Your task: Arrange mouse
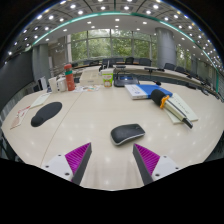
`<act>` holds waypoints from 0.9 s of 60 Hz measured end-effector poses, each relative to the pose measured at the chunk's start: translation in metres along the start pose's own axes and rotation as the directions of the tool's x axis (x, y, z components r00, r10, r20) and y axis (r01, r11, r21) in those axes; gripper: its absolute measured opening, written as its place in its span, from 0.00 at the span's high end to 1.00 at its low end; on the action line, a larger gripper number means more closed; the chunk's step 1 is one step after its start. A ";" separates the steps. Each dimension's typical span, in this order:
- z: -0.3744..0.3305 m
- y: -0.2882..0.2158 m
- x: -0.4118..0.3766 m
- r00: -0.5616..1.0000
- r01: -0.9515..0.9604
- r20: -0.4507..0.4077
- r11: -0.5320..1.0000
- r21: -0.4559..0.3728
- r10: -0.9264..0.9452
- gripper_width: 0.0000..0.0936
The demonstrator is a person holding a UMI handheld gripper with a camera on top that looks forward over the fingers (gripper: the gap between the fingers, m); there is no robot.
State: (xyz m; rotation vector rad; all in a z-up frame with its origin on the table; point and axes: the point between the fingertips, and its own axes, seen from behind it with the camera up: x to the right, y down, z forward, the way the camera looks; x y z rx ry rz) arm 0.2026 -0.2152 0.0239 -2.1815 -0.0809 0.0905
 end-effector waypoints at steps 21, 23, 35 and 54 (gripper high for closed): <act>0.075 -0.015 0.023 0.999 -0.045 0.016 0.997 -0.058 0.046 0.09; 0.079 -0.018 0.023 0.999 -0.045 0.018 0.997 -0.060 0.046 0.09; 0.097 -0.027 0.032 0.999 -0.023 -0.026 0.996 -0.083 0.021 0.21; 0.110 -0.031 0.045 0.995 -0.035 -0.096 0.991 -0.127 0.023 0.56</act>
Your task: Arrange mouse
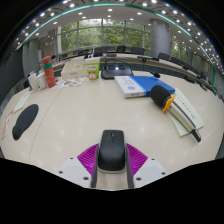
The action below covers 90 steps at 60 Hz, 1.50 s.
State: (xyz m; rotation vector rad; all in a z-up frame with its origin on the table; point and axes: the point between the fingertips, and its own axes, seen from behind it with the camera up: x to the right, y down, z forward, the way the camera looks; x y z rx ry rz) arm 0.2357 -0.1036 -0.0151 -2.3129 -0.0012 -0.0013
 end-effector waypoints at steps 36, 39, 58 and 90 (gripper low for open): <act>-0.057 -0.171 -0.222 0.999 -0.001 -0.042 0.978 0.209 0.011 0.64; -0.047 -0.177 -0.262 1.000 0.013 -0.007 0.978 0.206 -0.012 0.65; 0.048 -0.099 -0.424 0.988 0.098 0.111 0.994 0.052 -0.103 0.65; -0.056 -0.088 -0.432 0.991 0.077 0.108 0.995 0.056 -0.083 0.09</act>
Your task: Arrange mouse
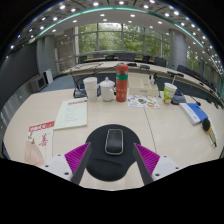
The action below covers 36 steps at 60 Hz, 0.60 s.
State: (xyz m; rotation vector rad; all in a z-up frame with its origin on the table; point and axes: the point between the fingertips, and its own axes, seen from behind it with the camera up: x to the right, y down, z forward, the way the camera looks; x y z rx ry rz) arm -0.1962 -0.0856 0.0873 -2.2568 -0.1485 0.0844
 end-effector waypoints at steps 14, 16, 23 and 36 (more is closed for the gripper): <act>-0.142 -0.009 -0.008 0.999 0.025 -0.040 0.995 0.092 -0.022 0.08; -0.162 -0.007 -0.009 0.999 0.029 -0.041 0.994 0.104 -0.025 0.08; -0.223 0.010 -0.012 0.998 0.031 -0.056 0.991 0.131 -0.024 0.08; -0.301 0.050 -0.021 0.998 0.021 -0.063 0.990 0.136 -0.012 0.09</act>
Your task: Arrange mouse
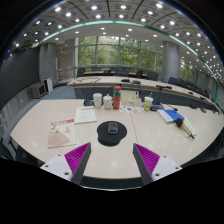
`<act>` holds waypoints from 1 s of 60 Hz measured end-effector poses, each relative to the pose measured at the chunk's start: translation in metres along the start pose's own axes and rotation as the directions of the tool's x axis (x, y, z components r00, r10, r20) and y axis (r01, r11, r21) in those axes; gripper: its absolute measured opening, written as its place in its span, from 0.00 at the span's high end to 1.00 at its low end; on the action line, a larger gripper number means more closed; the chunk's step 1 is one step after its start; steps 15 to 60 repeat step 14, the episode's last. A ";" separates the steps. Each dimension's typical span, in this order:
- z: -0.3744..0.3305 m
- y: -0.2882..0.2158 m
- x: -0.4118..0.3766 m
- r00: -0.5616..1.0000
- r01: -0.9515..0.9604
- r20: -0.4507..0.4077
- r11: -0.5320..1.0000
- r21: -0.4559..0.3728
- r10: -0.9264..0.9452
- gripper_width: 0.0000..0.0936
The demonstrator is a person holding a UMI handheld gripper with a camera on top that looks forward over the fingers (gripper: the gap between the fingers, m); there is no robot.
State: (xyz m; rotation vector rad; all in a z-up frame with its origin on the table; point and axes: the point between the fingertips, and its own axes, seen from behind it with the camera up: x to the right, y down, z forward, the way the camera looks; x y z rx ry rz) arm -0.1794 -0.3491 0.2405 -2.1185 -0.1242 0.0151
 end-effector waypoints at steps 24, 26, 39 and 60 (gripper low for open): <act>-0.039 -0.001 -0.010 1.000 -0.003 0.018 0.999 0.038 0.003 0.08; -0.039 -0.001 -0.010 1.000 -0.003 0.018 0.999 0.038 0.003 0.08; -0.039 -0.001 -0.010 1.000 -0.003 0.018 0.999 0.038 0.003 0.08; -0.039 -0.001 -0.010 1.000 -0.003 0.018 0.999 0.038 0.003 0.08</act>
